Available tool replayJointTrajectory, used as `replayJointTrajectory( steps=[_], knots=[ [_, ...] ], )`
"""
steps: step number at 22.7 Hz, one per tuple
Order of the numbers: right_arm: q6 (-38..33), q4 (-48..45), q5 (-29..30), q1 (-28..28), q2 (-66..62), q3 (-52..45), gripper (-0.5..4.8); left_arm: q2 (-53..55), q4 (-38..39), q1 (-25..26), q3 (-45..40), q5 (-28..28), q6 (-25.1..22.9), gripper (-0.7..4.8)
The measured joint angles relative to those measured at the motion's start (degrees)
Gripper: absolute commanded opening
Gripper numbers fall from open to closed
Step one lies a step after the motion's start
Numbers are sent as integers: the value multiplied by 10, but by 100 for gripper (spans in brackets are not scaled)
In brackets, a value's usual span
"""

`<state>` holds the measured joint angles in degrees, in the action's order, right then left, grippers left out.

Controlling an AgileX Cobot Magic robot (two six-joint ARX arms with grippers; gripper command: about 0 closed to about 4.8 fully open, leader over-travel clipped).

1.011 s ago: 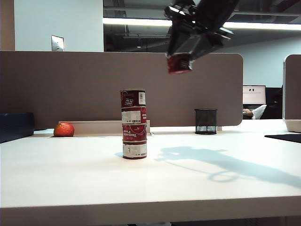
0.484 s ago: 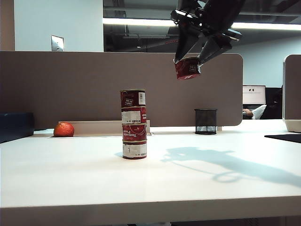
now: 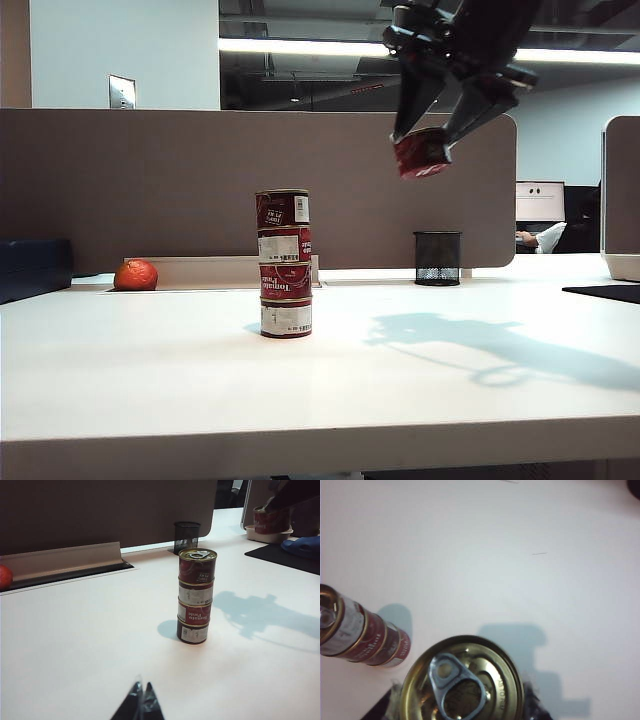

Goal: Take a can of tomato sauce from the stacked ones and place it on the table.

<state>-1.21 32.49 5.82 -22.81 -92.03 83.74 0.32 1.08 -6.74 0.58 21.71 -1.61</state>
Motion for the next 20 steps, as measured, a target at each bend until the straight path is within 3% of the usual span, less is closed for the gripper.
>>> replayJointTrajectory(
  steps=[13, 20],
  knots=[
    [-1, 34, -7, 39, 63, -17, 147, 0, 0, 0, 0, 0, 0, -6],
    [-9, -3, -7, 48, 131, -100, 147, 0, 0, 0, 0, 0, 0, -6]
  ],
)
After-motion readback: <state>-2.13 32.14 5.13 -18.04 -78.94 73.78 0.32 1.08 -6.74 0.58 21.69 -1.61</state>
